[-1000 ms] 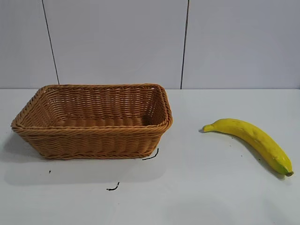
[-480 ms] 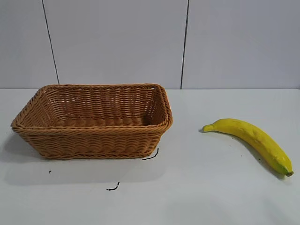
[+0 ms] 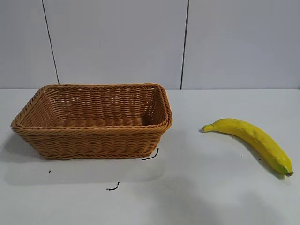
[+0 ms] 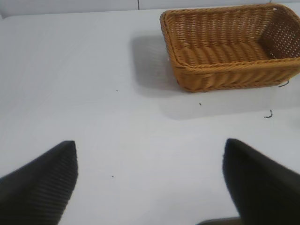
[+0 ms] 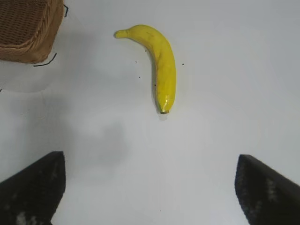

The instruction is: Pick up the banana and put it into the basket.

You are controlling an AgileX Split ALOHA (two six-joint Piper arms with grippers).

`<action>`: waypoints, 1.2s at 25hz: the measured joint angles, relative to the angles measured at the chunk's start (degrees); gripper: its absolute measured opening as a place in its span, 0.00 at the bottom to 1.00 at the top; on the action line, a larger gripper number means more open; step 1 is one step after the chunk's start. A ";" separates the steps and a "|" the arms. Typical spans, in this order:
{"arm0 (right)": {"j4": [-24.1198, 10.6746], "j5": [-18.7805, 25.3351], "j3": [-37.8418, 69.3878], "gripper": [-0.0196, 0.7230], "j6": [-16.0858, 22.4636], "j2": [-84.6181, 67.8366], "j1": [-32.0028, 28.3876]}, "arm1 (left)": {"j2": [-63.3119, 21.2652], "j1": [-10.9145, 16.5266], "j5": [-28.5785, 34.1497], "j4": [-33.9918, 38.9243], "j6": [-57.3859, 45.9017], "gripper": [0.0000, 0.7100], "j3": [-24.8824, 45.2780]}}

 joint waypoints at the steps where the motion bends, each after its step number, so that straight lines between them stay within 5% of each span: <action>1: 0.29 -0.07 -2.48 0.93 -1.20 2.78 0.00 | 0.00 0.00 0.00 0.00 0.00 0.89 0.00; 8: 0.79 -1.63 -10.57 0.93 -6.80 19.07 2.77 | 0.00 0.00 0.00 0.00 0.00 0.89 0.00; 22: -1.85 -10.00 -10.88 0.93 -3.76 38.82 -0.97 | 0.00 0.00 -0.05 0.00 0.00 0.89 0.00; 30: 1.68 -14.38 -10.93 0.93 -4.95 43.73 -1.30 | 0.00 0.00 0.00 0.00 0.00 0.89 0.00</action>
